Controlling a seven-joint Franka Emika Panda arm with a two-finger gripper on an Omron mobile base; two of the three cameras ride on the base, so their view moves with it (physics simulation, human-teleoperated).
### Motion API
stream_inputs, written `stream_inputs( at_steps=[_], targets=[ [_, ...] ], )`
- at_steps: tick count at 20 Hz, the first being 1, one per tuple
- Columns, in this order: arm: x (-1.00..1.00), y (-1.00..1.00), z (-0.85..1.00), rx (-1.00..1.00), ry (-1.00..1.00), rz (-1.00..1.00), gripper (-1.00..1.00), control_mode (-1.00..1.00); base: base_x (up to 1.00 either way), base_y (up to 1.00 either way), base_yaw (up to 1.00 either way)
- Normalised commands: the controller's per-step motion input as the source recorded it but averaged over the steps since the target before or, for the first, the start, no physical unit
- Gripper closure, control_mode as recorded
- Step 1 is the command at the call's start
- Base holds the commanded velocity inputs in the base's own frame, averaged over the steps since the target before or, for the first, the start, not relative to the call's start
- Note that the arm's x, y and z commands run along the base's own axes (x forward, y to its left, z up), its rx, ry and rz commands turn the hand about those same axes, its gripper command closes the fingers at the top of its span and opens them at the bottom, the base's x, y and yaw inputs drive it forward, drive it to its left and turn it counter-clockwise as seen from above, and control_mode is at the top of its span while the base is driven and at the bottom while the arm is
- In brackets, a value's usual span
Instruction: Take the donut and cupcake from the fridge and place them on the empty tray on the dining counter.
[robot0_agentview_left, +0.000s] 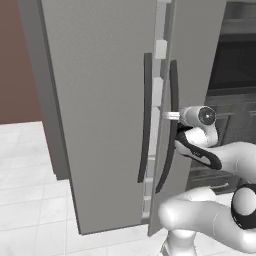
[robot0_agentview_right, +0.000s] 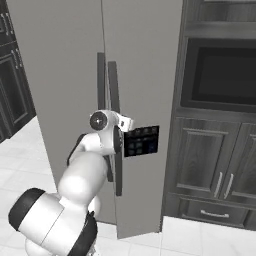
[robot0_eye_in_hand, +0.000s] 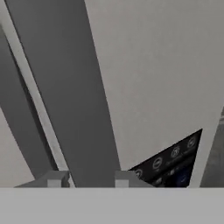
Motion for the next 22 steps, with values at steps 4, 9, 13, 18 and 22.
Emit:
stream_inputs(
  at_steps=[4, 9, 13, 18, 22],
  targets=[
    [-0.97, -0.74, 0.12, 0.06, 0.15, -0.19, 1.00, -1.00, 0.00, 0.00, 0.00],
    [-1.00, -0.82, 0.07, 0.05, 0.11, -0.20, 1.00, -1.00, 0.00, 0.00, 0.00],
    [-0.67, -0.66, 0.00, 0.01, -0.01, -0.12, 1.00, -1.00, 0.00, 0.00, 0.00],
    [-0.58, -0.18, 0.30, 0.00, -0.05, 0.00, -1.00, -1.00, 0.00, 0.00, 0.00],
    [-0.88, 0.42, 0.69, -0.08, -0.06, 0.00, -1.00, -1.00, 0.00, 0.00, 0.00]
  ],
)
